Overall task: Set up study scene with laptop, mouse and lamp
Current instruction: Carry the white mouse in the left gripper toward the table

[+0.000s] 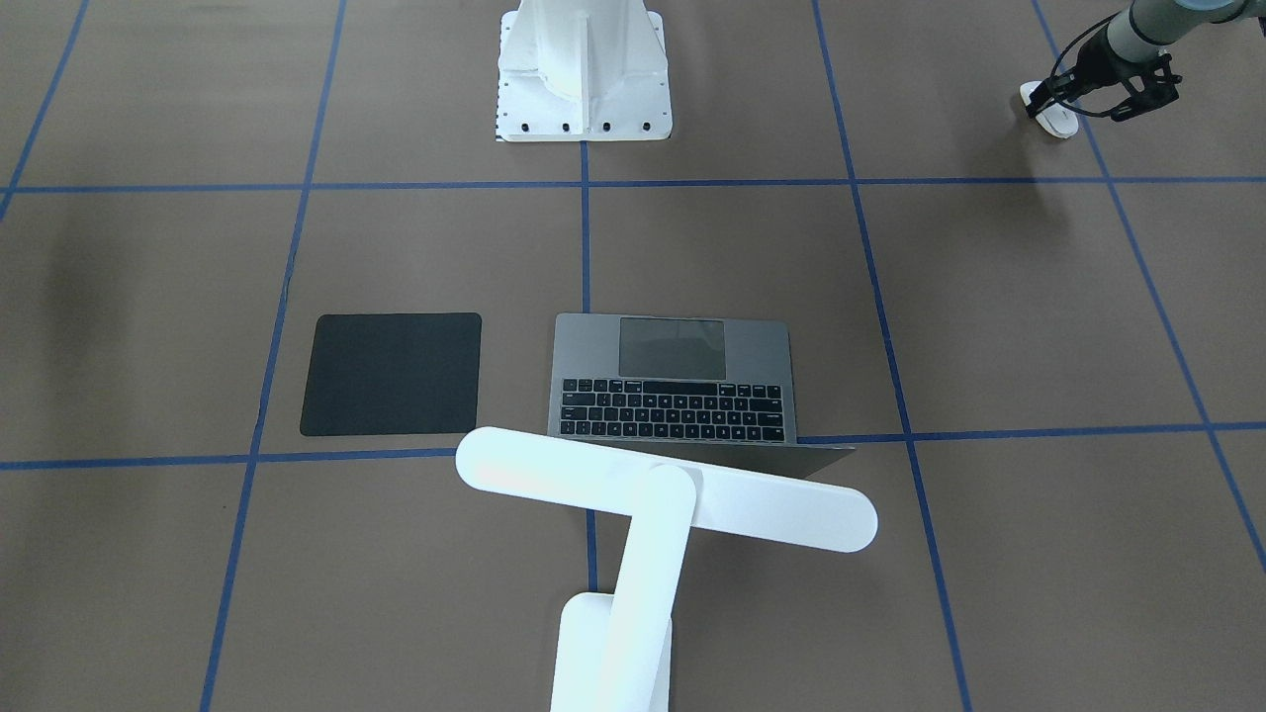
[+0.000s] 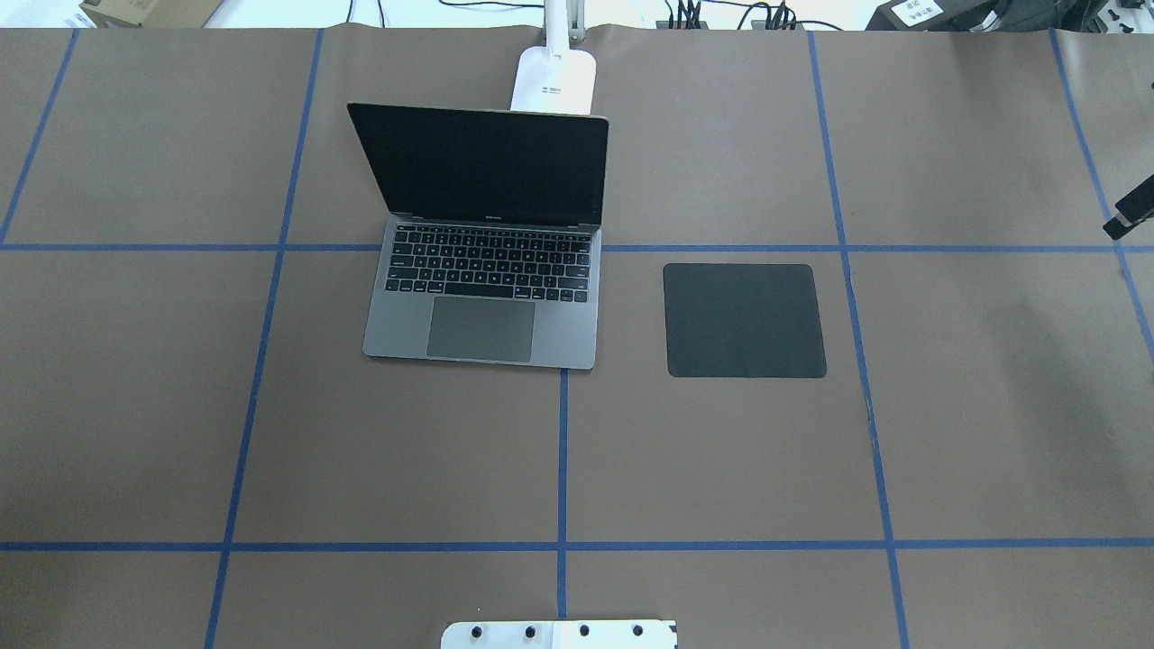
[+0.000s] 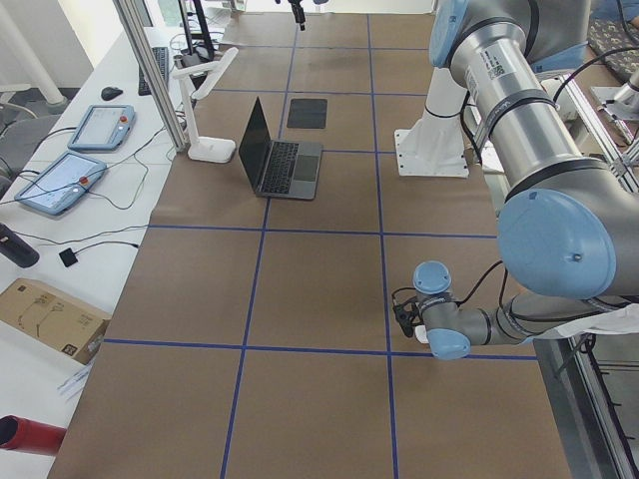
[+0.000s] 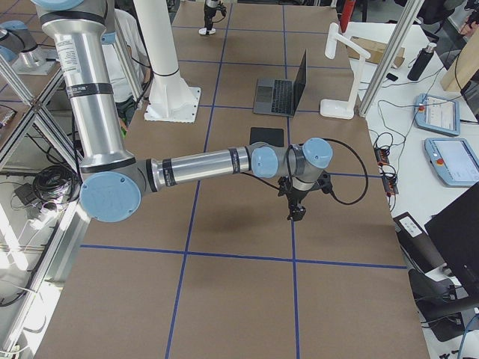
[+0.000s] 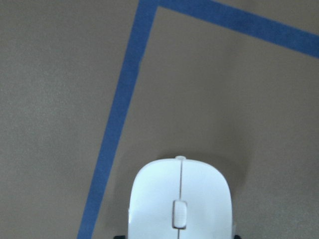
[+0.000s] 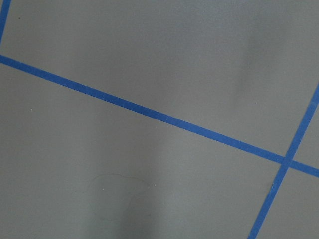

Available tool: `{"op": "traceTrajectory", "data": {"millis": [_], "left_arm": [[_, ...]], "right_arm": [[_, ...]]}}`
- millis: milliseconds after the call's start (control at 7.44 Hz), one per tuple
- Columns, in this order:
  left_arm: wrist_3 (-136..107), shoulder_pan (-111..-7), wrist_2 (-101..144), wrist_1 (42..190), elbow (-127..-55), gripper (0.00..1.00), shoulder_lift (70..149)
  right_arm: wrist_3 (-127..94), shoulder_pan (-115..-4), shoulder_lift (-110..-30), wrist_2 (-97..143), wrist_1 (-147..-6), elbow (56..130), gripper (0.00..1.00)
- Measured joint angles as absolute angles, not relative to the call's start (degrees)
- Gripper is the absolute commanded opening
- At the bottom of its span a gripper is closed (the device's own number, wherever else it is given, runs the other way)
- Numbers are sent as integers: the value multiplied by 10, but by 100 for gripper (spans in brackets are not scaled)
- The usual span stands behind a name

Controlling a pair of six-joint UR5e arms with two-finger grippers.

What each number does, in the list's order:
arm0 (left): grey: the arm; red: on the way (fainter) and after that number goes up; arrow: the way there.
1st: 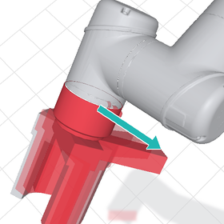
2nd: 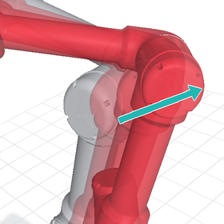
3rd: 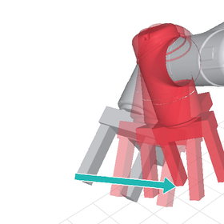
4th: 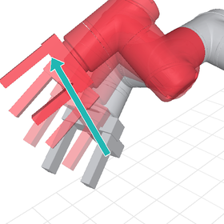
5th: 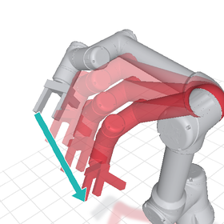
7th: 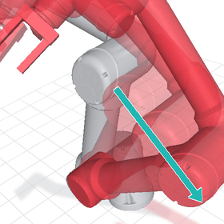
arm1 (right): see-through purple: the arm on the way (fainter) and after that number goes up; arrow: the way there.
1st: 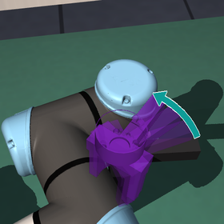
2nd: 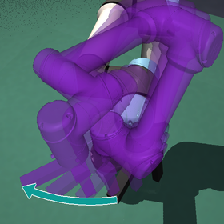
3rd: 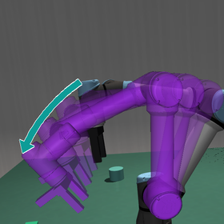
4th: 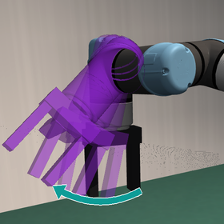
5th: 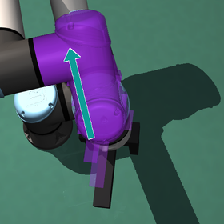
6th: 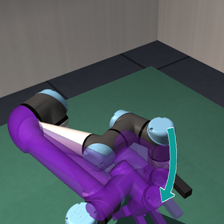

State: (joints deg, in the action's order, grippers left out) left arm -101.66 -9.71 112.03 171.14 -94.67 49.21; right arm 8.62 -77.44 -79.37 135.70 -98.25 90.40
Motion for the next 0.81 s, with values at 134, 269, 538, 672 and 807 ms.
{"op": "traceTrajectory", "data": {"millis": [134,269,538,672,807], "left_arm": [[-1017,-98,1120,1724,-951,23,492],[-1017,-100,1121,1732,-962,23,493],[-1016,-102,1131,1730,-1009,23,504],[-1012,-105,1139,1719,-1032,23,511],[-998,-108,1141,1696,-1053,23,525]], "right_arm": [[85,-774,-794,1357,-982,904,99],[85,-774,-793,1357,-982,904,99],[84,-774,-793,1357,-982,904,99],[84,-773,-793,1357,-982,904,99],[85,-773,-793,1357,-982,904,99]]}}
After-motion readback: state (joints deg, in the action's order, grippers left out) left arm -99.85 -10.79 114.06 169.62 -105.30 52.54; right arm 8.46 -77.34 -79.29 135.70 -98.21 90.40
